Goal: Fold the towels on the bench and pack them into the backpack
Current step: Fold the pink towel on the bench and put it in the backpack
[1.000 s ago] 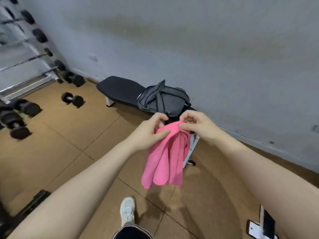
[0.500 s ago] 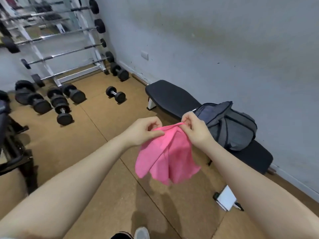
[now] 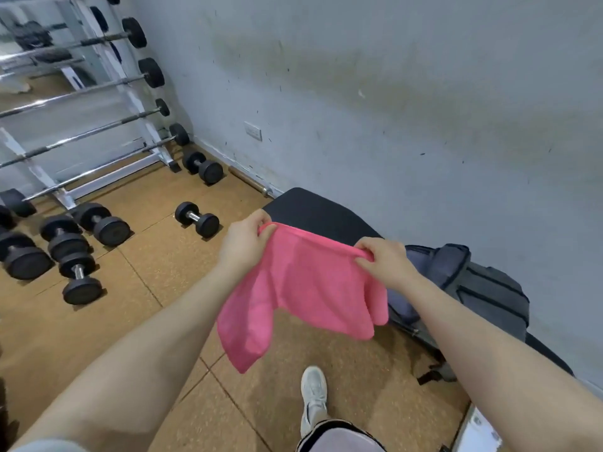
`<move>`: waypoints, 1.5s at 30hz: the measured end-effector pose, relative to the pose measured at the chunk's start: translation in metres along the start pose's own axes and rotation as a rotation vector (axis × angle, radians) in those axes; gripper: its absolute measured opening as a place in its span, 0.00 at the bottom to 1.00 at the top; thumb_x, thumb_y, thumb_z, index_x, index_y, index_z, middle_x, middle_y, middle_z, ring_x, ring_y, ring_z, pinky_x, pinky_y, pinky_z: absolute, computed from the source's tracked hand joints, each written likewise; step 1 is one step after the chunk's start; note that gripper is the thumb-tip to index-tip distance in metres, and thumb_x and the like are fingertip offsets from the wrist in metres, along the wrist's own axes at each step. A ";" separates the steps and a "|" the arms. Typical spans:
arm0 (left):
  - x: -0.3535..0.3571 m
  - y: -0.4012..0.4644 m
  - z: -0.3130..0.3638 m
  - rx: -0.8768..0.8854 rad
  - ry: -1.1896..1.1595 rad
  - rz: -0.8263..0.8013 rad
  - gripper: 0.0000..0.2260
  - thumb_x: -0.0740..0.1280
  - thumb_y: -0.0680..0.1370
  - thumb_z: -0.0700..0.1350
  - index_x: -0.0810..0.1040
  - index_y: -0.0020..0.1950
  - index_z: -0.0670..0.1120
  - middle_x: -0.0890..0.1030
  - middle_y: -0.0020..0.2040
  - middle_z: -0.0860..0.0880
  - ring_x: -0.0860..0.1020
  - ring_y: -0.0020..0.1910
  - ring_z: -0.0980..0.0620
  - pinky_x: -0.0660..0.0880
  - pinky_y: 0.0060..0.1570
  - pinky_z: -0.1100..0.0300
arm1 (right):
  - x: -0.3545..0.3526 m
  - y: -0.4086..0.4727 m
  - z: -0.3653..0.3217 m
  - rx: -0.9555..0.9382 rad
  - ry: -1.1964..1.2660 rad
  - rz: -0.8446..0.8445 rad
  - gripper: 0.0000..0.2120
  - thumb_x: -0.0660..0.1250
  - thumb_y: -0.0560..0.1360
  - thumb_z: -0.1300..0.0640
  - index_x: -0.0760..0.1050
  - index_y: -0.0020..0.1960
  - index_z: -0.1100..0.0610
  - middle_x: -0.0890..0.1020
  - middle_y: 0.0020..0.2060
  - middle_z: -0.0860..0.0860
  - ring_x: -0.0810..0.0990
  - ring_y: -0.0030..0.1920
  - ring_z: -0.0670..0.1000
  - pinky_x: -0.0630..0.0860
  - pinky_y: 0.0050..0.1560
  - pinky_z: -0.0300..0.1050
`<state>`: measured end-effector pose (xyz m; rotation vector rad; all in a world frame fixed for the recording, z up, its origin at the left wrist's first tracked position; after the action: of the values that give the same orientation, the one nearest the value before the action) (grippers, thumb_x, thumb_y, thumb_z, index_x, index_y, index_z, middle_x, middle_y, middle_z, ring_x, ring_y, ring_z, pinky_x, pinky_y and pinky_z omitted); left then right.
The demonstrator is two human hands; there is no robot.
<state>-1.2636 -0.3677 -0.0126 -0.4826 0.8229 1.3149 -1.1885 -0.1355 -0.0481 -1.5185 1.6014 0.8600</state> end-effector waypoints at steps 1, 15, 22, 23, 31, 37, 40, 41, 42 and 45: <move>0.003 0.024 -0.004 -0.017 -0.012 0.022 0.06 0.61 0.78 0.47 0.72 0.47 0.45 0.74 0.35 0.47 0.73 0.38 0.45 0.70 0.38 0.54 | -0.003 0.021 0.013 0.026 -0.049 -0.011 0.07 0.60 0.73 0.56 0.76 0.49 0.53 0.78 0.40 0.48 0.77 0.48 0.52 0.58 0.48 0.43; 0.113 0.262 -0.070 -0.060 0.121 -0.376 0.06 0.58 0.80 0.46 0.72 0.50 0.45 0.76 0.40 0.47 0.74 0.42 0.45 0.66 0.37 0.57 | 0.012 0.180 0.149 0.457 0.376 -0.151 0.12 0.68 0.73 0.59 0.72 0.31 0.56 0.71 0.28 0.47 0.68 0.31 0.46 0.62 0.33 0.36; 0.171 0.379 -0.108 0.299 0.583 -0.503 0.16 0.59 0.79 0.53 0.75 0.46 0.40 0.77 0.40 0.44 0.77 0.44 0.40 0.69 0.35 0.54 | 0.044 0.247 0.189 0.682 0.563 -0.222 0.06 0.69 0.72 0.62 0.77 0.38 0.62 0.74 0.32 0.51 0.70 0.34 0.47 0.66 0.35 0.36; 0.184 0.399 -0.111 0.337 0.593 -0.515 0.16 0.60 0.78 0.54 0.74 0.44 0.40 0.74 0.39 0.45 0.77 0.44 0.40 0.67 0.34 0.55 | 0.046 0.264 0.196 0.711 0.546 -0.171 0.05 0.69 0.71 0.62 0.77 0.37 0.60 0.76 0.32 0.50 0.71 0.34 0.46 0.67 0.36 0.33; 0.336 0.531 -0.170 0.496 0.560 -0.562 0.13 0.65 0.76 0.48 0.75 0.52 0.39 0.77 0.50 0.39 0.75 0.52 0.39 0.67 0.49 0.49 | 0.138 0.370 0.281 1.047 0.015 -0.086 0.05 0.64 0.72 0.60 0.75 0.38 0.52 0.79 0.42 0.57 0.76 0.48 0.61 0.70 0.45 0.48; 0.413 0.529 -0.256 0.388 0.367 -0.605 0.25 0.64 0.74 0.38 0.63 0.71 0.39 0.59 0.74 0.40 0.58 0.73 0.40 0.53 0.70 0.45 | 0.230 0.449 0.287 0.858 -0.295 0.078 0.19 0.62 0.72 0.61 0.72 0.62 0.63 0.73 0.61 0.65 0.70 0.63 0.66 0.61 0.67 0.63; 0.420 0.498 -0.303 0.347 0.403 -0.717 0.27 0.58 0.78 0.46 0.53 0.75 0.41 0.49 0.77 0.41 0.49 0.75 0.43 0.46 0.73 0.49 | 0.291 0.489 0.238 0.556 -0.292 0.027 0.20 0.58 0.70 0.57 0.72 0.59 0.63 0.77 0.60 0.64 0.76 0.60 0.66 0.72 0.59 0.62; 0.422 0.488 -0.318 0.327 0.425 -0.749 0.28 0.53 0.79 0.52 0.49 0.76 0.43 0.46 0.77 0.42 0.45 0.76 0.44 0.42 0.73 0.52 | 0.312 0.498 0.223 0.497 -0.272 -0.025 0.22 0.55 0.71 0.54 0.71 0.61 0.61 0.76 0.62 0.63 0.76 0.61 0.64 0.72 0.60 0.59; 0.425 0.481 -0.330 0.309 0.444 -0.770 0.30 0.46 0.78 0.58 0.47 0.76 0.45 0.44 0.77 0.42 0.43 0.76 0.45 0.38 0.72 0.54 | 0.331 0.504 0.212 0.463 -0.261 -0.074 0.24 0.54 0.71 0.51 0.69 0.64 0.60 0.75 0.64 0.61 0.75 0.63 0.62 0.71 0.62 0.57; 0.434 0.470 -0.355 0.268 0.462 -0.778 0.38 0.36 0.69 0.66 0.44 0.76 0.50 0.41 0.77 0.43 0.40 0.76 0.46 0.35 0.71 0.55 | 0.377 0.510 0.200 0.451 -0.284 -0.229 0.29 0.52 0.72 0.45 0.67 0.68 0.59 0.72 0.67 0.59 0.72 0.66 0.61 0.68 0.63 0.61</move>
<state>-1.7904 -0.2425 -0.5045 -0.8035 1.0279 0.3681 -1.6863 -0.1112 -0.4880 -1.1706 1.2772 0.5142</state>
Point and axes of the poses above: each hand's wrist, its own y-axis towards the middle knuckle, its own x-axis out of the palm, z = x × y, the point moved 6 cm from there along y, towards the middle knuckle
